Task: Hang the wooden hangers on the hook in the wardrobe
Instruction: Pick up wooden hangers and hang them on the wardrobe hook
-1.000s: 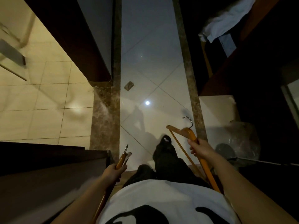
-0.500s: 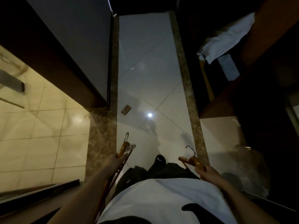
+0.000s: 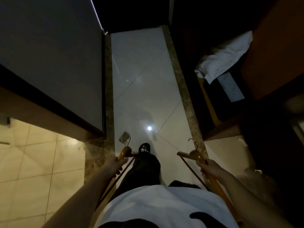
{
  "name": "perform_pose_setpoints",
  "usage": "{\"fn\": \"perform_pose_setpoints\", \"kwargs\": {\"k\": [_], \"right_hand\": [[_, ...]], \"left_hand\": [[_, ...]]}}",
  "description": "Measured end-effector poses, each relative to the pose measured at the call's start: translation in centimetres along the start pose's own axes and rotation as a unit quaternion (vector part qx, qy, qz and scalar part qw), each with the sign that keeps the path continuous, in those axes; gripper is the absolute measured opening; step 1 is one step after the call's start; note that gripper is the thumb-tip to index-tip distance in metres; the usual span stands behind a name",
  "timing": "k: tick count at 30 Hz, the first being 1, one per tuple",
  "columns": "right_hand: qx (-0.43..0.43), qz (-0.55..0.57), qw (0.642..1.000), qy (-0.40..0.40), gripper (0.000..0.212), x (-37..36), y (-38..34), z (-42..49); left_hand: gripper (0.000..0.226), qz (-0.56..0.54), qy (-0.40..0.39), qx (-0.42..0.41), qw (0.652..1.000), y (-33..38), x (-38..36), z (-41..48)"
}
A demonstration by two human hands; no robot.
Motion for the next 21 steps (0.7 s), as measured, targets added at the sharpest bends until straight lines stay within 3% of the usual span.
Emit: {"fn": "perform_pose_setpoints", "kwargs": {"k": [10,21], "right_hand": [[0.053,0.062,0.994,0.078,0.039,5.8,-16.6,6.3],[-0.031,0.136,0.987,0.083,0.039,10.3,-17.4,8.8]], "left_hand": [[0.046,0.043,-0.035,-0.004,0.998,10.0,10.1,9.1],[0.035,0.049,-0.072,-0.072,0.994,27.4,9.7,17.6]]}}
Point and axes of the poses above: each hand's wrist, its own z-axis towards the middle knuckle, its own x-axis out of the back of the hand, y = z × x, the point moved 1 cm from there along z, towards the middle knuckle, and after that the axes turned 9 degrees about -z, right-handed, at the moved point
